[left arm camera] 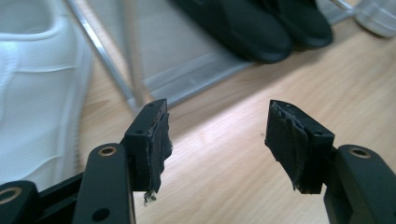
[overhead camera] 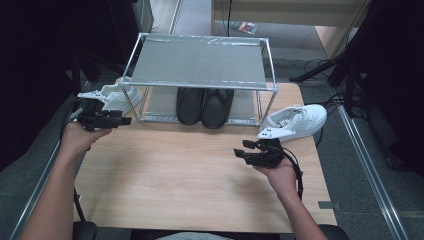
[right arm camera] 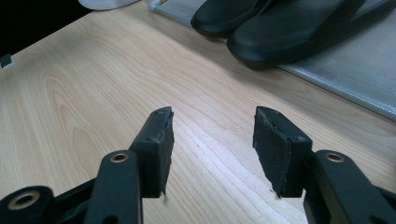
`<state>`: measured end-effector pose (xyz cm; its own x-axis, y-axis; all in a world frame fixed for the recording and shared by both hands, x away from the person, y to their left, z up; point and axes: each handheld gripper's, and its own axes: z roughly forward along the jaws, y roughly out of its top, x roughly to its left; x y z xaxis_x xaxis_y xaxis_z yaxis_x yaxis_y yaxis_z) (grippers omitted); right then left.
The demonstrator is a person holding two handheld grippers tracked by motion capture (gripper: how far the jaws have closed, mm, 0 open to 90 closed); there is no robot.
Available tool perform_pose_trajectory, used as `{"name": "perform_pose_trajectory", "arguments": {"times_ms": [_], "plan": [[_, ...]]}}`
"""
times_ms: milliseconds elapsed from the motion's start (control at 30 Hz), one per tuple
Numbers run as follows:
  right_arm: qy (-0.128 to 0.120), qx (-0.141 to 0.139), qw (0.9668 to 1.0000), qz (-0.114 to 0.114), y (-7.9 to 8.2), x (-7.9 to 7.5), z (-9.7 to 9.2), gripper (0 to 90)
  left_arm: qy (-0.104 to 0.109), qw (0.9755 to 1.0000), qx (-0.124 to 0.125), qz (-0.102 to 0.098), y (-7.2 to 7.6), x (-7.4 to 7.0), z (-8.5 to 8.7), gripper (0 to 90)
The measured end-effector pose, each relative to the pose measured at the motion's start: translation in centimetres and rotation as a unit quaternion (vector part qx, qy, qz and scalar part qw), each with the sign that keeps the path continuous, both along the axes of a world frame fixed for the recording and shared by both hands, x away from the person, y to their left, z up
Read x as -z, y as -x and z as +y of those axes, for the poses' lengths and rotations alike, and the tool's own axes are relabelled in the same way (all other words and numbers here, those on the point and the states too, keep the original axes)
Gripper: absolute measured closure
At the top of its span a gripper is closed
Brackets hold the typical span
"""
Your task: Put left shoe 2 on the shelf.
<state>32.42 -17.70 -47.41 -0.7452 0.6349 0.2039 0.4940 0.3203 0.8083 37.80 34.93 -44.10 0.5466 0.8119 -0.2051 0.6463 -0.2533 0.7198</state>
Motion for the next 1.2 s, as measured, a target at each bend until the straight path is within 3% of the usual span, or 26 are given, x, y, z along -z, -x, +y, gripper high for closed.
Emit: {"name": "perform_pose_trajectory", "arguments": {"times_ms": [267,367,600,700,733,933,1200], "plan": [[0.005,-0.005,1.0000,0.004,0.3,0.2,0.2,48.7,-0.004,0.9988,-0.048,-0.005,-1.7,0.2,2.7,41.8],[0.009,-0.003,0.9999,0.008,0.3,0.5,0.1,48.5,-0.012,0.9975,-0.069,-0.007,-3.2,0.5,3.6,42.2],[0.012,0.005,0.9999,0.011,0.6,0.6,-0.3,48.4,-0.016,0.9963,-0.085,-0.001,-5.7,0.0,4.7,43.3],[0.012,0.013,0.9997,0.015,0.8,0.8,-0.6,48.4,-0.006,0.9961,-0.087,0.006,-6.6,-0.1,5.1,43.3],[0.012,0.015,0.9997,0.015,0.9,0.8,-0.8,48.4,-0.013,0.9958,-0.091,0.007,-7.1,-0.2,5.3,43.3],[0.013,0.024,0.9995,0.016,1.2,0.9,-1.3,48.3,-0.010,0.9951,-0.098,0.008,-8.4,-0.5,6.1,43.3],[0.017,0.037,0.9989,0.022,1.7,1.2,-2.1,47.9,-0.010,0.9941,-0.104,0.027,-10.3,1.6,6.2,46.8]]}}
